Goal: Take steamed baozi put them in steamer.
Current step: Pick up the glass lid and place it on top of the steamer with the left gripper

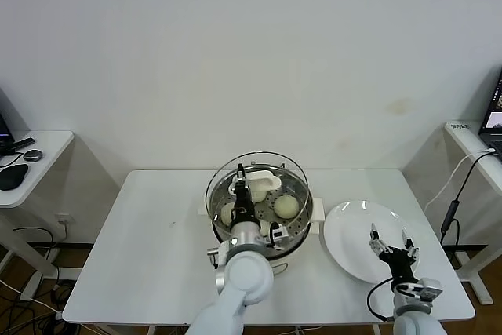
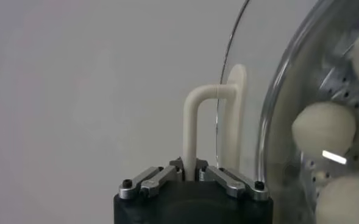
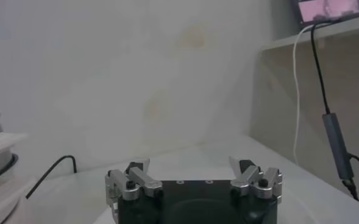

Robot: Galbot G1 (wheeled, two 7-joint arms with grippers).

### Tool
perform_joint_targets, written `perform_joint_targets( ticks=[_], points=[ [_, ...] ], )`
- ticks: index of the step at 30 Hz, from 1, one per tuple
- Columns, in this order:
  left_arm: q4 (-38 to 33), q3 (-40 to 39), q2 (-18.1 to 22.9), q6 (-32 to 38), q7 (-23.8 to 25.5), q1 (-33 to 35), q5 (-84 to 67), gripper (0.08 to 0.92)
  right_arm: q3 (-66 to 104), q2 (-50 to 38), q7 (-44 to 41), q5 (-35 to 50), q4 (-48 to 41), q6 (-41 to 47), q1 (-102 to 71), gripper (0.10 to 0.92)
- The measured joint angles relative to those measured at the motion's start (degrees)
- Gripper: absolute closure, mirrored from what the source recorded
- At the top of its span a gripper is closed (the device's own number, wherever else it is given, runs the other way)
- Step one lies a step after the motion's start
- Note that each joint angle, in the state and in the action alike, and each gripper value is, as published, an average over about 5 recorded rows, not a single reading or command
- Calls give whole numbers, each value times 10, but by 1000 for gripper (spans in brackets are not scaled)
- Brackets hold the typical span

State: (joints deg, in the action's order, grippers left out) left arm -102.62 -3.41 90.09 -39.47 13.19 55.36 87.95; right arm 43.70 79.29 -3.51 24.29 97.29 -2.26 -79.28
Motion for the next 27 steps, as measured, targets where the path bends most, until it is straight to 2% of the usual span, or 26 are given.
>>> perform_joint_targets(
  ticks=[27],
  points=[
    [36,-30,-2,-1,30,-9,53,832,0,2,0,-1,-10,-4,3,203]
  ],
)
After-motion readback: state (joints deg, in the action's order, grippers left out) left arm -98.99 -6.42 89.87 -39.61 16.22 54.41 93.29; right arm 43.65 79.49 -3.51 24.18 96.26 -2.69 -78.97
